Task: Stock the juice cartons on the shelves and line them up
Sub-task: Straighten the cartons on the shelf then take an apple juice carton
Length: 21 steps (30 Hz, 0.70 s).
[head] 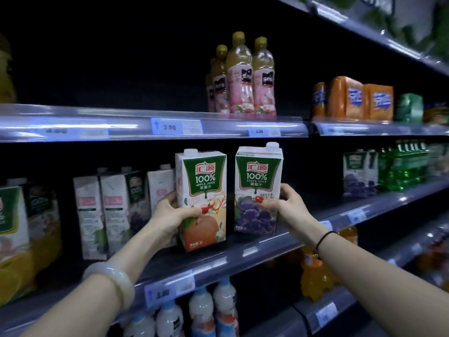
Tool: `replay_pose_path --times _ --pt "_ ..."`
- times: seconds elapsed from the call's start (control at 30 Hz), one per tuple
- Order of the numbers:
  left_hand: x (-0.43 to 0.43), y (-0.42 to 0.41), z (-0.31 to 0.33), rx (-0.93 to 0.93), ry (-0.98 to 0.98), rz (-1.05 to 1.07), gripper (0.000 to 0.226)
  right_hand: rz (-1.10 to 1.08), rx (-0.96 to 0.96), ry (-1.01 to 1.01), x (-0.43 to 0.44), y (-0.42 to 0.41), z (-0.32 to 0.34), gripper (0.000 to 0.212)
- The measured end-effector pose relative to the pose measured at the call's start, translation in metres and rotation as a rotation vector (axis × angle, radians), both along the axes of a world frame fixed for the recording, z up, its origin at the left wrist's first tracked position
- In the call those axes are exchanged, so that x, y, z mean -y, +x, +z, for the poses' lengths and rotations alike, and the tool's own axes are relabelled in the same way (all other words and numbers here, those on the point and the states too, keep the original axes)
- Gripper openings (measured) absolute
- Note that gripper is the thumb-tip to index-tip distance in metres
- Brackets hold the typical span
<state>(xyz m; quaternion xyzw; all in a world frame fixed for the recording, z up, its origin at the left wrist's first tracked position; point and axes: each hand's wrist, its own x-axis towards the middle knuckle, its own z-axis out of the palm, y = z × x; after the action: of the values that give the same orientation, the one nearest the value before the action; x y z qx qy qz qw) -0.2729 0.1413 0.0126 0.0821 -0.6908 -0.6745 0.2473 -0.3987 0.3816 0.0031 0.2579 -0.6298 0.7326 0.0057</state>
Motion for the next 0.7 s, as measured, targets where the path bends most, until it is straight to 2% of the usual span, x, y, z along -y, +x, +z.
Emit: replay_pose_path --times 0.1,0.27,0.53,0.7 --pt "-0.027 -0.021 -0.003 0.033 -0.025 -0.074 0.077 -0.058 0.006 0.019 -0.032 -0.001 0.0 0.042" --pt "-0.081 -0.063 -0.009 0.041 -0.071 -0.171 0.055 -0.143 0.053 0.011 -0.09 -0.008 -0.009 0.042" --pt "-0.196 -0.126 -0.014 0.044 -0.055 -0.262 0.051 -0.22 0.11 0.009 -0.208 -0.046 -0.011 0.043" --pt "-0.268 -0.172 -0.021 0.014 -0.037 -0.248 0.05 -0.241 0.124 0.041 -0.277 -0.089 -0.009 0.041"
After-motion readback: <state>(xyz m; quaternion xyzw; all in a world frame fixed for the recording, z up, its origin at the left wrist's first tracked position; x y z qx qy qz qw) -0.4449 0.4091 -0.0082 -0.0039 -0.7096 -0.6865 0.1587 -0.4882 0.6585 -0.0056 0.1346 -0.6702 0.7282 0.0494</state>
